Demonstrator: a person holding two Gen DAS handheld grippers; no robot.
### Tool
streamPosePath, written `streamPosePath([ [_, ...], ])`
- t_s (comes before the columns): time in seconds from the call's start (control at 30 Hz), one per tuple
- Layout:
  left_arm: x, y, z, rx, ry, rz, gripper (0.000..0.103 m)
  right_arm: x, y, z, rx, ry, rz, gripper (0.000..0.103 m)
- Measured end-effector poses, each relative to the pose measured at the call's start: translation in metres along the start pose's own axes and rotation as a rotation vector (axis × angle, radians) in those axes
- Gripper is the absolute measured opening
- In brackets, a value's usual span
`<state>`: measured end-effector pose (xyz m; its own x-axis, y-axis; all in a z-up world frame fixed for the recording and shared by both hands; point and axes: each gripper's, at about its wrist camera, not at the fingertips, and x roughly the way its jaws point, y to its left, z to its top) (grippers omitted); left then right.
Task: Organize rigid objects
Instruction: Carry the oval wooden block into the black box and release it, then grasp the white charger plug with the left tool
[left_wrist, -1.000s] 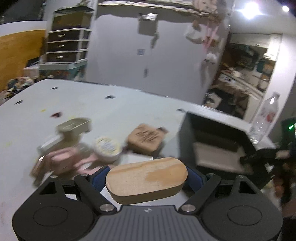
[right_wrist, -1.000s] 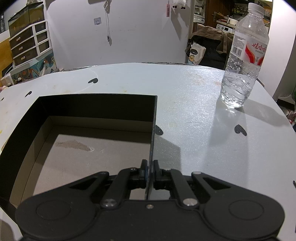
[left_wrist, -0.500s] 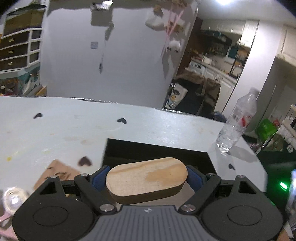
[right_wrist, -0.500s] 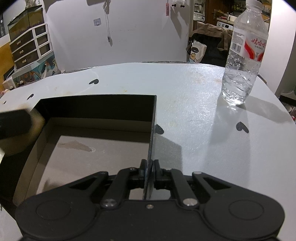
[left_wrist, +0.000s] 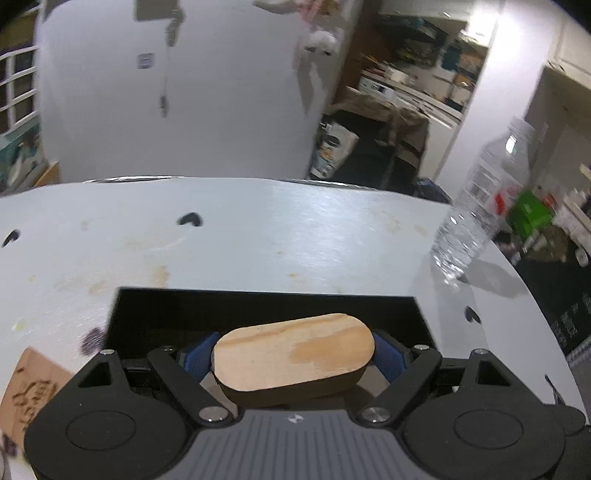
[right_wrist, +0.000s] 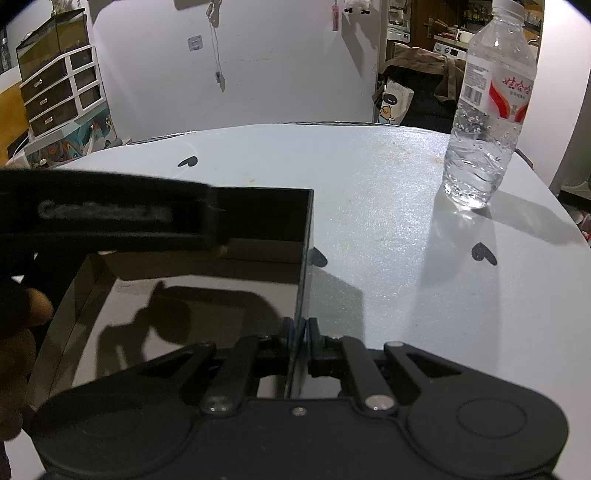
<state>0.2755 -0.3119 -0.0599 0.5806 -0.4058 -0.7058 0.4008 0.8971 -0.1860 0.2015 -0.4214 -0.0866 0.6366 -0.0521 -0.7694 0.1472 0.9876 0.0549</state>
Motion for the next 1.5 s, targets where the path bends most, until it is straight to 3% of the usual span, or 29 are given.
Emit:
streamPosePath([
  [0.13, 0.005, -0.012, 0.001, 0.045, 0.015, 0.001, 0.089, 0.0, 0.001, 0.0, -0.006, 0.003, -0.003, 0.007],
  [0.2, 0.002, -0.017, 0.001, 0.065, -0.001, 0.009, 0.098, 0.0, 0.001, 0.0, -0.003, 0.005, -0.001, 0.007],
  [0.63, -0.026, -0.013, 0.0, 0.088, -0.023, 0.044, 0.103, 0.0, 0.0, 0.0, 0.002, 0.006, 0.002, 0.007],
  [1.1, -0.117, 0.039, -0.038, 0.076, -0.112, 0.096, 0.103, 0.0, -0.002, 0.0, 0.002, 0.006, 0.006, 0.008],
  [1.5, -0.166, 0.09, -0.085, -0.001, -0.112, 0.189, 0.103, 0.0, -0.001, 0.0, -0.002, 0.005, 0.005, 0.008],
])
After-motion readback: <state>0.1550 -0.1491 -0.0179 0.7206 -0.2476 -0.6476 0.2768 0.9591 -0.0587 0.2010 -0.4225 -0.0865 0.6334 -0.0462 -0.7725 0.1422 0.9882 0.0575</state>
